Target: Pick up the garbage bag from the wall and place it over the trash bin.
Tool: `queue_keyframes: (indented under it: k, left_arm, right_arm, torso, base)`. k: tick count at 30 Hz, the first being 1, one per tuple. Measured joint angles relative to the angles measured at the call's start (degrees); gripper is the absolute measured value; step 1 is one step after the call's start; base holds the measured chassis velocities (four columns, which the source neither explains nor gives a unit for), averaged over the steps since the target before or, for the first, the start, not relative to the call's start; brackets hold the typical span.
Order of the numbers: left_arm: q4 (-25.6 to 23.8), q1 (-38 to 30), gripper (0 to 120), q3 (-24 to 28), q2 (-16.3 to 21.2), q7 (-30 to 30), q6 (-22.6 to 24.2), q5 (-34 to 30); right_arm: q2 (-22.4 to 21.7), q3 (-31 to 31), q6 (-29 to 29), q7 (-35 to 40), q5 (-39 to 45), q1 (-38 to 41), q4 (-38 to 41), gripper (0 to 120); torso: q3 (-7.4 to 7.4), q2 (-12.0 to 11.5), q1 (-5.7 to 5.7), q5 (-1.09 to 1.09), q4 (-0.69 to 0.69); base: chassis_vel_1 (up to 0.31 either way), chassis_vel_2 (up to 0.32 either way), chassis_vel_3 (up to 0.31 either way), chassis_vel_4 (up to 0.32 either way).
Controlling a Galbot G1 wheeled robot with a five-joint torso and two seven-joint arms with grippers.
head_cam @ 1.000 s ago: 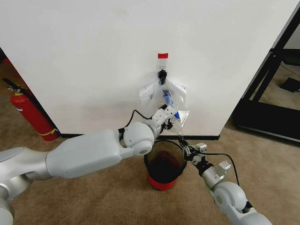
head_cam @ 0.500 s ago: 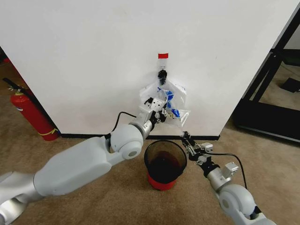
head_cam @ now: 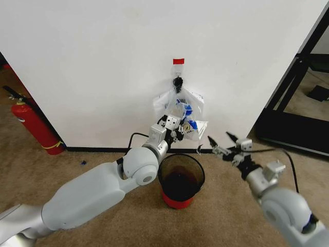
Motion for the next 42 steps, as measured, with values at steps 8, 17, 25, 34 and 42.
queue_keyframes:
  k: [8,17,25,34,42]
  left_arm:
    - [-0.1,0.1,0,-0.1,-0.7,-0.3,0.0,0.1]
    - [-0.1,0.2,0,-0.7,-0.7,-0.5,0.2,0.0]
    - [-0.5,1.3,0,-1.5,-0.5,-0.3,0.2,-0.1]
    - [-0.9,1.8,0,-1.9,0.6,0.5,-0.1,-0.1]
    - [-1.3,1.9,0,-1.6,0.7,0.5,0.0,-0.3]
  right_arm:
    - [-5.6,-18.3,0.0,-2.6,-1.8,20.3,-6.9,100]
    - [-2.9,-33.0,-0.3,-4.8,-10.5,33.0,-13.3,100]
    - [-2.9,-33.5,-0.4,-5.7,-14.0,32.4,-15.0,100]
    - [-0.8,-36.6,2.9,-6.0,-20.5,34.6,-18.0,89]
    - [-0.8,-37.1,4.4,-6.5,-25.8,34.9,-18.5,66]
  torso:
    - [0.00,0.0,0.00,0.00,0.00]
    - [0.00,0.0,0.00,-0.02,0.03]
    - [0.00,0.0,0.00,-0.01,-0.03]
    - [0.00,0.0,0.00,-0.02,0.00]
    - [0.00,0.0,0.00,-0.01,0.00]
  base:
    - [0.000,0.000,0.000,0.000]
    - [0.000,0.000,0.000,0.000]
    - [0.000,0.000,0.000,0.000]
    - [0.000,0.000,0.000,0.000]
    - [0.000,0.000,0.000,0.000]
